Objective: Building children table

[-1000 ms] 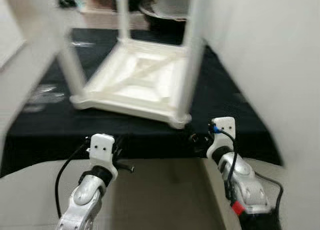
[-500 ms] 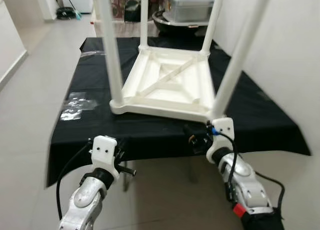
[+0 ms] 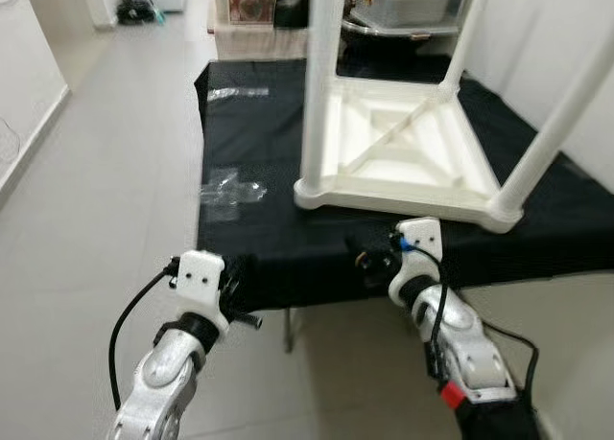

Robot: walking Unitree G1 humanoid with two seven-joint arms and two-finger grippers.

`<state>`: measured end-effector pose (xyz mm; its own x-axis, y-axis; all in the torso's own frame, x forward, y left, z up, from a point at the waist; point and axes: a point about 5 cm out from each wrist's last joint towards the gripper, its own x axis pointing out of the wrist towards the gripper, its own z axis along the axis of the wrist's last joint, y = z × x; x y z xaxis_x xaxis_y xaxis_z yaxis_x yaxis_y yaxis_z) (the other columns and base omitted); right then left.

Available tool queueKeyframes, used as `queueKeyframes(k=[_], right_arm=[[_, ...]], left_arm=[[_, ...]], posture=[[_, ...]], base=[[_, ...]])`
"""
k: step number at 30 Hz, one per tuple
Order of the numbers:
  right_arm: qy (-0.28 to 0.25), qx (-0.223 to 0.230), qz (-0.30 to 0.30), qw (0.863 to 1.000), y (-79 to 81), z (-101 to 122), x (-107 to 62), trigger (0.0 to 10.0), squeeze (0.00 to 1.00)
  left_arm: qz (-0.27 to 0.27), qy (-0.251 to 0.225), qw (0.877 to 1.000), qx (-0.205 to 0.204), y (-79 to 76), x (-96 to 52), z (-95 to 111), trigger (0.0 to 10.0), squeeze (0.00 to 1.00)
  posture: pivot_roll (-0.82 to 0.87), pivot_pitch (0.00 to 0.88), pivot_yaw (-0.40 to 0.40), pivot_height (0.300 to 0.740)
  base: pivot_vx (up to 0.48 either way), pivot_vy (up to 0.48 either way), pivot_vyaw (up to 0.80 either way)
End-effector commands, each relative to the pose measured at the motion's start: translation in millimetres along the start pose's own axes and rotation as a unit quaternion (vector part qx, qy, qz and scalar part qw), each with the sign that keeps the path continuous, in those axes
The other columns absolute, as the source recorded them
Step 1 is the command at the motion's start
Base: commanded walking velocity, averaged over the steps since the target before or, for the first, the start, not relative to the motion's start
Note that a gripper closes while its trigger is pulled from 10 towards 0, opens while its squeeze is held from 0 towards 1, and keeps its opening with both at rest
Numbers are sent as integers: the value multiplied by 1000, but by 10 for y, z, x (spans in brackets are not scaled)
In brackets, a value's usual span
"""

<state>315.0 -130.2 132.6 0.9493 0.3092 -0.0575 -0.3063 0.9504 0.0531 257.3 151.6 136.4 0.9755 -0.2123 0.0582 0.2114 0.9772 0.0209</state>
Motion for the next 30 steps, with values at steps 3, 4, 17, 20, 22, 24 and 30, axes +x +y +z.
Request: queueKeyframes(k=[3,4,17,20,22,24,30], right_arm=[[3,-3,-11,1000,-77,-3,-28,10000,0],[1,-3,-8,1000,-71,1,-28,10000,0],[-43,-7,19,999,13,213,145,10000,0],[-60,-19,27,998,86,350,299,10000,0],[-64,-23,30,997,114,388,346,10000,0],[-66,-24,32,997,131,408,371,10000,0],[-54,-29,29,998,87,317,285,10000,0]], left_arm=[[-5,-3,1000,-2,-40,0,7,10000,0],[-5,-4,1000,-2,-41,1,11,10000,0],[4,-7,1000,-3,-20,12,20,10000,0],[4,-7,1000,-2,-32,20,24,10000,0],[6,-9,1000,0,-33,22,34,10000,0],[7,-11,1000,1,-30,24,44,10000,0],[14,-15,1000,2,-11,25,64,10000,0]], posture=[[19,123,-56,740],[17,127,-53,740],[21,123,-46,740],[31,121,-47,740],[32,119,-46,740],[32,119,-46,740],[-7,122,-58,740]], base=[[0,0,-800],[0,0,0],[0,0,0],[0,0,0],[0,0,0],[0,0,0],[0,0,0]])
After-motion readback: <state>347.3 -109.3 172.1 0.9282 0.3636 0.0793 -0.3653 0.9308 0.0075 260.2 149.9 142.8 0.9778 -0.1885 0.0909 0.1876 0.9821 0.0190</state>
